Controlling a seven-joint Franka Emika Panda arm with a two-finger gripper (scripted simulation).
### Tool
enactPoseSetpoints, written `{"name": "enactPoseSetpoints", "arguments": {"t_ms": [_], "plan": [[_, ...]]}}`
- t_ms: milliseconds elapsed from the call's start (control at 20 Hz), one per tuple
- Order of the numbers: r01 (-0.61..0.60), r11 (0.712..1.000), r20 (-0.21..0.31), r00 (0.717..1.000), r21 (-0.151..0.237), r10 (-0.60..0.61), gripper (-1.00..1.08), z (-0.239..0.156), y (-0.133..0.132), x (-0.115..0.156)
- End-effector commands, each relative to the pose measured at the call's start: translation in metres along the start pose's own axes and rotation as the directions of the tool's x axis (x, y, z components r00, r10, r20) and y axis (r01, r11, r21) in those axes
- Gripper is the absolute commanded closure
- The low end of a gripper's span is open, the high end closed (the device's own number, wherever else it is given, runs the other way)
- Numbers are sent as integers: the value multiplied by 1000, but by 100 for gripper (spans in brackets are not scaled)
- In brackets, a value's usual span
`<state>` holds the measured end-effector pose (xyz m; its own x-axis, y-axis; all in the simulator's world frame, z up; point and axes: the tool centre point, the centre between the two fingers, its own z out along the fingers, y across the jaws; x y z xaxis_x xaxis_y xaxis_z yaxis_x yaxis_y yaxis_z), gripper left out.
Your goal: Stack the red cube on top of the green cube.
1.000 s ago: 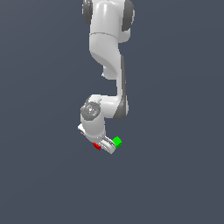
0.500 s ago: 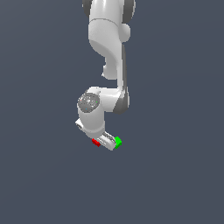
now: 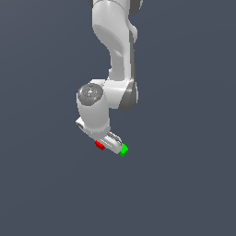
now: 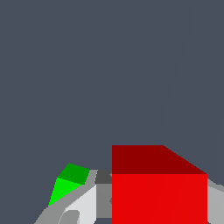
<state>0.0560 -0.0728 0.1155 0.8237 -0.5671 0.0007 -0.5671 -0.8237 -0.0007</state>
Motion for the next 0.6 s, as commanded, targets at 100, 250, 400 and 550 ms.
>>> {"name": "enactPoseSetpoints", "arguments": {"t_ms": [100, 250, 400, 550], "plan": [[0, 1000, 0, 1000, 0, 0, 108, -3, 0, 0], [0, 1000, 0, 1000, 0, 0, 108, -1, -3, -3], [0, 1000, 0, 1000, 0, 0, 108, 7, -13, -12], [0, 1000, 0, 1000, 0, 0, 108, 19, -30, -26]]}}
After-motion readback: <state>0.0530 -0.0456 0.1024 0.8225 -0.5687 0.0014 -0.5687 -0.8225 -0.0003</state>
